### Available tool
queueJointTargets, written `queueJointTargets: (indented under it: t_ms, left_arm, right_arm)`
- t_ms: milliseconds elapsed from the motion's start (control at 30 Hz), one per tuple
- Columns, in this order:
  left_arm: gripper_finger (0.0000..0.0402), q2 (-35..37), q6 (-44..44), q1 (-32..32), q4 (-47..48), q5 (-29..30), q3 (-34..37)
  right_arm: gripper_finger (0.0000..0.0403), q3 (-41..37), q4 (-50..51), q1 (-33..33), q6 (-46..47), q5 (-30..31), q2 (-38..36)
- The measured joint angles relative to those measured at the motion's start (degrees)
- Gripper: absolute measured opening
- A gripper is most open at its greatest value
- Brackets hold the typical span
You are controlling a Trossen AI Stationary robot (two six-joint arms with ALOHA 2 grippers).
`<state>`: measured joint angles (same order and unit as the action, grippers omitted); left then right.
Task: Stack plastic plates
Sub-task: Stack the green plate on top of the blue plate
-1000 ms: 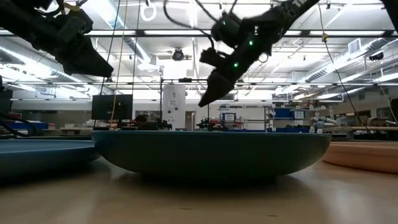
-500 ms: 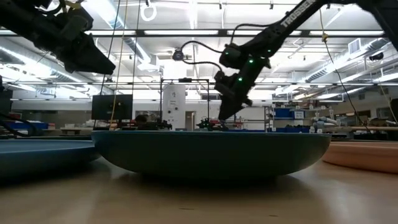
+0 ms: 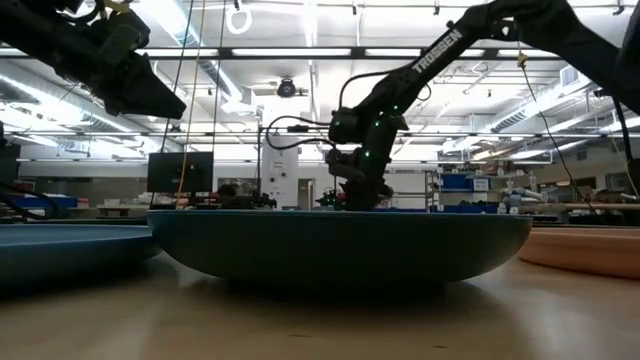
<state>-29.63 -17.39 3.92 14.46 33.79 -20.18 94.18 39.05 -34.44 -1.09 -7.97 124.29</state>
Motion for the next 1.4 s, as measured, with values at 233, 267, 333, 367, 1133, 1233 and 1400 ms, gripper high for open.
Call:
queueJointTargets:
  t_ms: [233,267,333,367,1133,1233,1400]
  left_arm:
    - [0.0172,0.00,0.00,0.07,1.54,-0.03,0.00]
    - [0.0172,0.00,0.00,0.07,1.64,-0.03,0.00]
    - [0.0172,0.00,0.00,0.07,1.79,-0.03,0.00]
    - [0.0172,0.00,0.00,0.07,1.79,-0.03,0.00]
    - [0.0172,0.04,0.07,0.23,5.76,-2.81,-3.97]
    - [0.0172,-0.63,1.47,1.31,7.38,-6.68,-4.66]
    - [0.0172,-4.84,5.49,4.66,6.31,-6.87,-4.63]
  right_arm:
    - [0.0095,0.12,-1.10,0.01,-0.09,1.10,0.02]
    - [0.0087,0.12,-1.40,0.00,0.17,1.11,-0.04]
    - [0.0071,0.12,-2.27,0.00,1.44,1.25,-0.08]
    - [0.0063,0.12,-2.35,-0.05,1.98,1.27,-0.10]
    - [0.0020,6.04,-1.20,2.23,2.82,-5.23,-0.20]
    - [0.0020,9.05,1.69,3.72,1.88,-4.55,-0.18]
    - [0.0020,13.12,5.40,4.87,0.83,-5.42,-0.18]
